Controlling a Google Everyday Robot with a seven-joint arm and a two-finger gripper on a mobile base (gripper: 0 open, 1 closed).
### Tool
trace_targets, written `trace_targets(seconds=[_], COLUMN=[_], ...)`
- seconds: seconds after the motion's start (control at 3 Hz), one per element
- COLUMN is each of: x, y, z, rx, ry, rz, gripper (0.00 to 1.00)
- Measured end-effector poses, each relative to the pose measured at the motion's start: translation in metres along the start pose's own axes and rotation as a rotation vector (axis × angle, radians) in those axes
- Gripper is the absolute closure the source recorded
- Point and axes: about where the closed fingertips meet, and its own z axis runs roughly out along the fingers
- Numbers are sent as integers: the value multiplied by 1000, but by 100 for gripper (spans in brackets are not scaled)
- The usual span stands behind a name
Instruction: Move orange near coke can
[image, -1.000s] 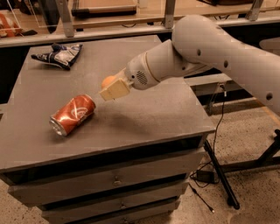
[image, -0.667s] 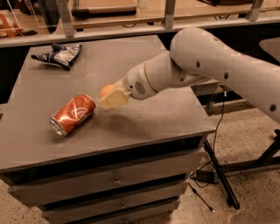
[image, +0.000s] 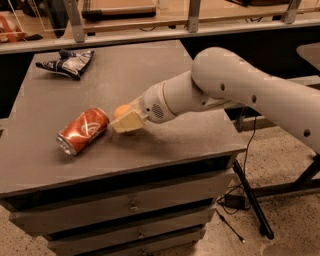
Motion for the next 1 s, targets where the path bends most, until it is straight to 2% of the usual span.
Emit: trace_targets(seconds=[0.33, 0.67, 1.0], x=[7, 8, 7], y=[1, 0, -3], z=[7, 8, 8], rx=[-3, -7, -11], ry=[-9, -17, -20], rz=[2, -2, -9], gripper=[100, 84, 59])
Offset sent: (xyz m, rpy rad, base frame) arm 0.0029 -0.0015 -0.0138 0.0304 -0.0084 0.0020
